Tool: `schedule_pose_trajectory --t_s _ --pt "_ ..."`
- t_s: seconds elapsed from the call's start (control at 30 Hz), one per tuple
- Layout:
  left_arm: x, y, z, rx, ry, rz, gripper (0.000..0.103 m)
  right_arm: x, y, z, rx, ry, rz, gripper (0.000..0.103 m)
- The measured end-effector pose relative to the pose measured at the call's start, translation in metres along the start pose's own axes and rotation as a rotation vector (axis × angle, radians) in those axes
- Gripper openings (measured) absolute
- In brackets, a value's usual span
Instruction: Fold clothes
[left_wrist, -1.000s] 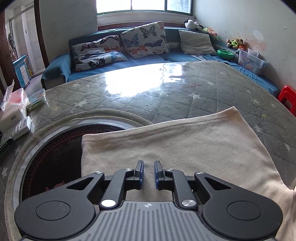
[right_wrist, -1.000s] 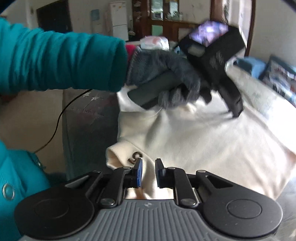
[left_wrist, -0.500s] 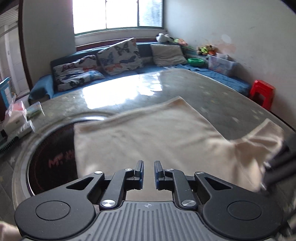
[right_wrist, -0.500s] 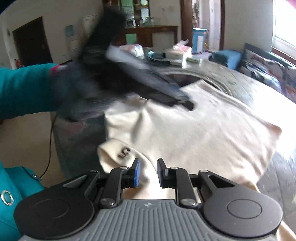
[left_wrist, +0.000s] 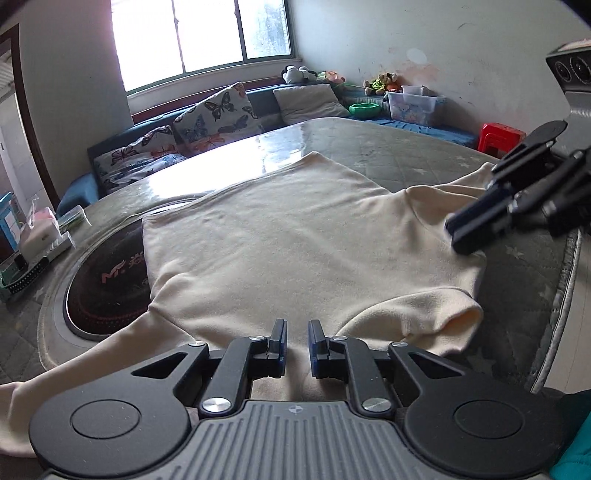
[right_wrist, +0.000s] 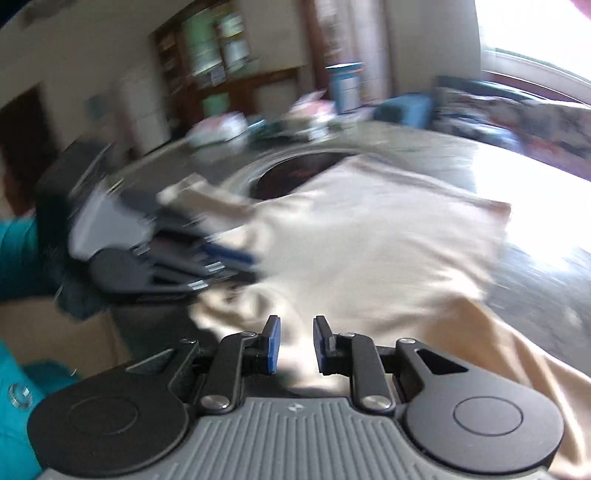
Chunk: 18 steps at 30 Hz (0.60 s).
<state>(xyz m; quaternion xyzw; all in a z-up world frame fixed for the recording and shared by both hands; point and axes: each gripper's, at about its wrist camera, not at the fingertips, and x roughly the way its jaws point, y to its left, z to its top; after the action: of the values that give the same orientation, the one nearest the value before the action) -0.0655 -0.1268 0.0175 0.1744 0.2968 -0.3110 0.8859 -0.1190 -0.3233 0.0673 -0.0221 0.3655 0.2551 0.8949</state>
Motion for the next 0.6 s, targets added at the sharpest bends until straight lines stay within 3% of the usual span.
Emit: schedule_pose_trajectory --t_s 0.33,0.5,0.6 --pt "0.003 -0.028 0.035 -0.019 -0.096 -0.102 0.014 -0.051 -0.097 -0.050 0.320 -0.066 -0.516 0.025" --pt "0.016 -0.059 0.038 0.018 -0.084 -0.171 0.014 -0.080 -0.133 -0.080 0.432 -0.095 -0.672 0.032" --pt "0.023 -0.068 0.037 0.024 -0.064 -0.197 0.014 -0.090 -0.147 -0.093 0.475 -0.089 -0.704 0.032"
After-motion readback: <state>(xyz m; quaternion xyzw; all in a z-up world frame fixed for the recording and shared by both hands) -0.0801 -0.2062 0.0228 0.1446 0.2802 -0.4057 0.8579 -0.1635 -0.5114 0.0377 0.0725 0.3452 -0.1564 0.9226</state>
